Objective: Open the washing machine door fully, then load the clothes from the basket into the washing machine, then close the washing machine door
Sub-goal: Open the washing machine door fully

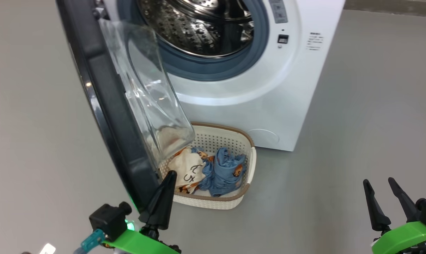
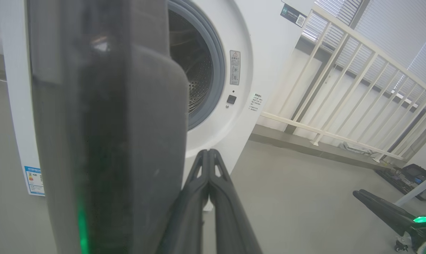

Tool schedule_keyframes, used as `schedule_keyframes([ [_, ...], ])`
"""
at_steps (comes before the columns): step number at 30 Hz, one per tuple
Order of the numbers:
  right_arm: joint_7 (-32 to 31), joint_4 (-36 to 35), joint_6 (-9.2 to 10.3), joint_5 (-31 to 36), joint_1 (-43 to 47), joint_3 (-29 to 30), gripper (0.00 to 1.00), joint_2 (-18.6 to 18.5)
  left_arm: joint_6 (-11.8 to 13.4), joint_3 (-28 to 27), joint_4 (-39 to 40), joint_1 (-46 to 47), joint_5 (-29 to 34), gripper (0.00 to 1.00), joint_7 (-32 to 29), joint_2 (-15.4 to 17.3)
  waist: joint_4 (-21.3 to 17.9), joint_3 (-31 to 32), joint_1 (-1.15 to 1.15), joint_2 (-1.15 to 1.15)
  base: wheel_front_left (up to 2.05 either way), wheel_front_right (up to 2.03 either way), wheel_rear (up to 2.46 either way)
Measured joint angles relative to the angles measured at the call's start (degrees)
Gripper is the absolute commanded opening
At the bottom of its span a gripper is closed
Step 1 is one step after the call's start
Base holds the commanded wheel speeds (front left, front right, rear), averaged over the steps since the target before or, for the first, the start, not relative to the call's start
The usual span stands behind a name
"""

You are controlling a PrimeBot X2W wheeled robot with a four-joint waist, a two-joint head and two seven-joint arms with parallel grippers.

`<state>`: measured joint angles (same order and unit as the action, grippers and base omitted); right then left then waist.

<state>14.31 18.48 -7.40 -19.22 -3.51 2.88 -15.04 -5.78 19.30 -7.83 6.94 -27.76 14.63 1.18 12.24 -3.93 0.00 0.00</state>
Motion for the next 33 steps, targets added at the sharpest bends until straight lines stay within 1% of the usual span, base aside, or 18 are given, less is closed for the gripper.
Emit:
schedule_keyframes([
  [8, 0.0, 0.0, 0.00, 0.0, 0.0, 0.0, 1.00, 0.0, 1.0, -2.8, 0.9, -2.2, 1.9, 0.00, 0.0, 0.0, 3.6, 0.1, 0.00, 0.00, 0.00, 0.00, 0.00],
  [15, 0.0, 0.0, 0.00, 0.0, 0.0, -0.6, 1.00, 0.2, 2.0, -9.9, -0.1, -3.4, 3.3, 0.00, 0.0, 0.2, 6.1, 0.8, 0.00, 0.00, 0.00, 0.00, 0.00],
  [25, 0.0, 0.1, 0.00, 0.0, 0.2, -1.3, 1.00, 0.4, 1.9, -19.2, -3.1, -2.8, 4.6, 0.00, 0.0, 0.2, 7.2, 1.3, 0.00, 0.00, 0.00, 0.00, 0.00],
  [33, 0.0, 0.0, 0.00, 0.0, 0.2, -1.4, 1.00, 0.3, 1.0, -26.2, -6.4, 1.6, 6.6, 0.00, 0.0, 0.7, 7.0, 0.2, 0.00, 0.00, 0.00, 0.00, 0.00],
])
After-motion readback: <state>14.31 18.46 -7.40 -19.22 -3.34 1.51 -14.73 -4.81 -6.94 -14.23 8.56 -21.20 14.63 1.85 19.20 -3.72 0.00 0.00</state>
